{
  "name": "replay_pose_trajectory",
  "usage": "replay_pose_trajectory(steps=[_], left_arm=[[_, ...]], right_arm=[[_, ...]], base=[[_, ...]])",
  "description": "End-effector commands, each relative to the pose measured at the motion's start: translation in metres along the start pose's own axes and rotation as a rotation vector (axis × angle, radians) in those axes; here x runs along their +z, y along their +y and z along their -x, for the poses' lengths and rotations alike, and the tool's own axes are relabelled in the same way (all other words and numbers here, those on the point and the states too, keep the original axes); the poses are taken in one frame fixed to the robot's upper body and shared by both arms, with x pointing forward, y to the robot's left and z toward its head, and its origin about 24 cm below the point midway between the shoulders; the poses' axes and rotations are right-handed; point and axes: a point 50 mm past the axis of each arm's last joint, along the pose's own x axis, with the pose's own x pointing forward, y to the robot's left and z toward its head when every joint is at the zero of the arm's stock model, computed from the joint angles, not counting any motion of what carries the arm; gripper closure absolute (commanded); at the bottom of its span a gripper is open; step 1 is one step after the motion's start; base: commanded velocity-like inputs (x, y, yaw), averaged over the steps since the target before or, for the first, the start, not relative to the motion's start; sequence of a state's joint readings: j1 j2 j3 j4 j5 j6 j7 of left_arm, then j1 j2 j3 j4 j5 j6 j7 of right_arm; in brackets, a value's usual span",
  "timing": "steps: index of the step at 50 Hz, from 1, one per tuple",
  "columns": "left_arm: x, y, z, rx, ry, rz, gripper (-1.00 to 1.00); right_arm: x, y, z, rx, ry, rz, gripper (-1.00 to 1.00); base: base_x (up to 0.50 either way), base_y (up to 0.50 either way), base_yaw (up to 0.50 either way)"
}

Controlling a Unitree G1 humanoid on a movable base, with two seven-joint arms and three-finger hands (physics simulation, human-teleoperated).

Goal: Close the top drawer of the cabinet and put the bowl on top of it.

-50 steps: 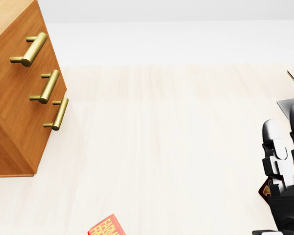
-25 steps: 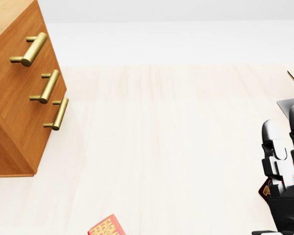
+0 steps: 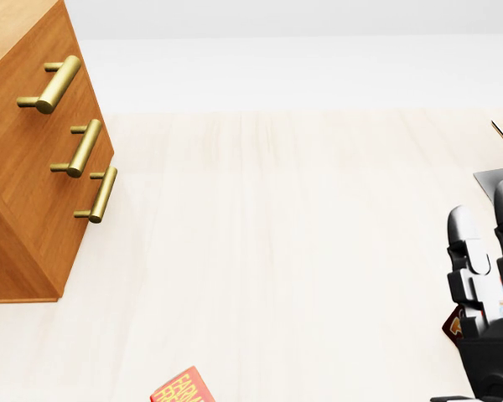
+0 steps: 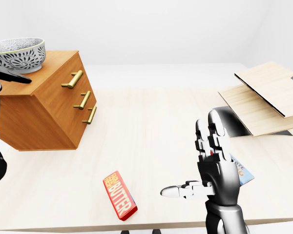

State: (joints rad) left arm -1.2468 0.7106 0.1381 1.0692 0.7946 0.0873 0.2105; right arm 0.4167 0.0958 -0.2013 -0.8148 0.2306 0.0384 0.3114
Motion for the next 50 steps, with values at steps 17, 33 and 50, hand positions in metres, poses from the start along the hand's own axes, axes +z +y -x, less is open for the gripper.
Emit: replay_pose_trajectory(steps=[17, 33, 50], left_arm=[[0.031, 0.051, 0.058, -0.028, -0.410, 0.286, -1.00], [0.077, 0.086, 0.133, -0.074, -0.845, 0.482, -1.00], [0.099, 0.087, 0.231, -0.200, -1.215, 0.788, -1.00]], right_arm=[[-0.001, 0.001, 0.000, 0.003, 0.002, 0.002, -1.00], [-0.002, 0.002, 0.000, 0.006, 0.005, 0.003, -1.00], [-0.004, 0.002, -0.001, 0.005, 0.009, 0.006, -1.00]], base=[[0.00, 0.00, 0.00], [0.00, 0.00, 0.00], [0.00, 0.00, 0.00]])
